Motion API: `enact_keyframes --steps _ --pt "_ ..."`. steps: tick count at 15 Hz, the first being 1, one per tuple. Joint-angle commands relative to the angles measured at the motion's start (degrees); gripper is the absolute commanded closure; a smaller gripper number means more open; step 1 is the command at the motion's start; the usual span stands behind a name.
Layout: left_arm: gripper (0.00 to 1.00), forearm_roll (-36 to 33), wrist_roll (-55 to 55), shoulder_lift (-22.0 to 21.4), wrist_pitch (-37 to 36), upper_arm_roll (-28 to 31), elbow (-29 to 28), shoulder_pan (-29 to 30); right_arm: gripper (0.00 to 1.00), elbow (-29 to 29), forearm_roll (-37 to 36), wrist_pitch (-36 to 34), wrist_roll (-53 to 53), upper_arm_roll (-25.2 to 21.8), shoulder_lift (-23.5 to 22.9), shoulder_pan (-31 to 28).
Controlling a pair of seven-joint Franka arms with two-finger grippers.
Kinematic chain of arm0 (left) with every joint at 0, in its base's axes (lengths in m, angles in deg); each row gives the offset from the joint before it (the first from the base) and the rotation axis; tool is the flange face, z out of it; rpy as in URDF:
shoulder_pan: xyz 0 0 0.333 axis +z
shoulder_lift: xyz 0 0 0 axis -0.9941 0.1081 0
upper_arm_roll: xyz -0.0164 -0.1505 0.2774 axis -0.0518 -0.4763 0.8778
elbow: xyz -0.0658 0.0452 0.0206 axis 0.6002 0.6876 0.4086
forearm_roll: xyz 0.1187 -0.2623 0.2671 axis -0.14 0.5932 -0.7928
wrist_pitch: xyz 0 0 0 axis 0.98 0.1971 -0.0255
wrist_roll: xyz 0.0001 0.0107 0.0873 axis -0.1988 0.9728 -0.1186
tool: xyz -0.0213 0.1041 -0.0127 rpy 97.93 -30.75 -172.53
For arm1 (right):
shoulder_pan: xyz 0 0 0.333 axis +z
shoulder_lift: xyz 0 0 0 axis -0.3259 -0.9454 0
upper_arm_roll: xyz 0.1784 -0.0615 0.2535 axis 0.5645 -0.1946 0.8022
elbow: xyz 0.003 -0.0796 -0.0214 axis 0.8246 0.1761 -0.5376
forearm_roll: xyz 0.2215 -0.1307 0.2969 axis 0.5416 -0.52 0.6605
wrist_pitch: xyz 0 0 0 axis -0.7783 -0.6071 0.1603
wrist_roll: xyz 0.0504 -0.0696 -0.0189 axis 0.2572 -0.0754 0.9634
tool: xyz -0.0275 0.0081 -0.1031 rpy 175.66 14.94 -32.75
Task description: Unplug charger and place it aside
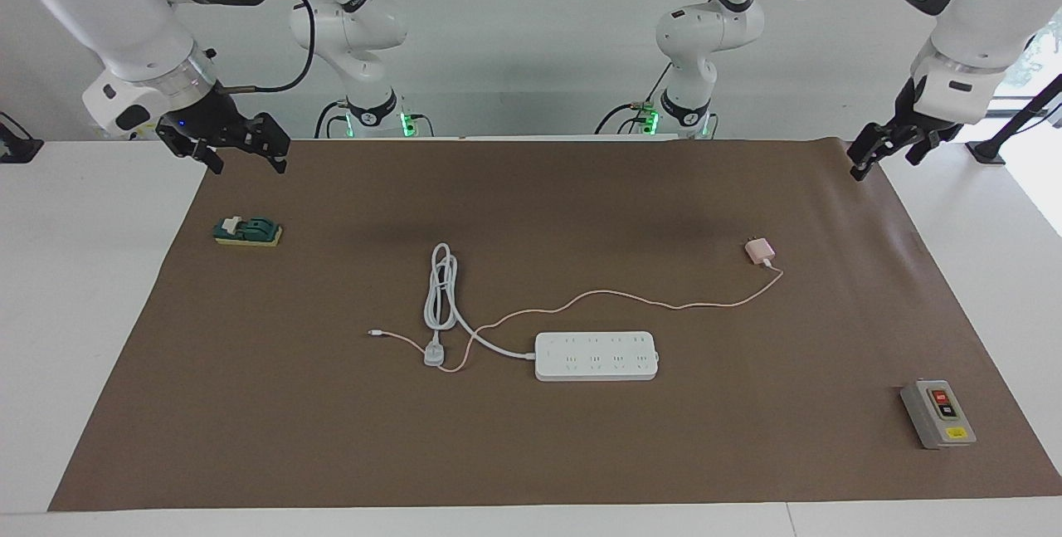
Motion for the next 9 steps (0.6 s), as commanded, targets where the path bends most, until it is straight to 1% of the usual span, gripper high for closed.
enact_keyframes --steps 1,3,4,6,7,9 --pt "0.0 3.1 -0.6 1.2 -3.3 -0.2 4.6 0.7 0.0 0.9 -1.5 1.6 3.0 1.2 -0.7 -1.2" --pt "0.0 3.9 0.1 1.2 -3.7 -0.4 5.0 0.6 0.0 0.8 -0.2 1.4 5.8 -1.0 -0.9 -1.8" --pt "0.0 3.7 -0.1 1.5 -3.0 -0.7 5.0 0.3 0.0 0.9 -0.3 0.7 5.5 -1.3 -0.8 -1.5" --pt "0.0 3.6 0.0 1.7 -2.6 -0.7 4.4 -0.6 0.0 1.1 -0.8 -2.7 2.5 -1.4 -0.4 -1.1" --pt "0.0 3.8 -0.1 0.9 -2.8 -0.6 4.2 -1.4 0.0 1.0 -0.8 -3.2 2.1 -1.8 -0.2 -1.2" --pt "0.0 3.7 -0.6 0.1 -2.8 -0.4 1.9 -4.4 0.0 1.6 -1.2 -2.4 1.9 -2.5 -0.1 -1.2"
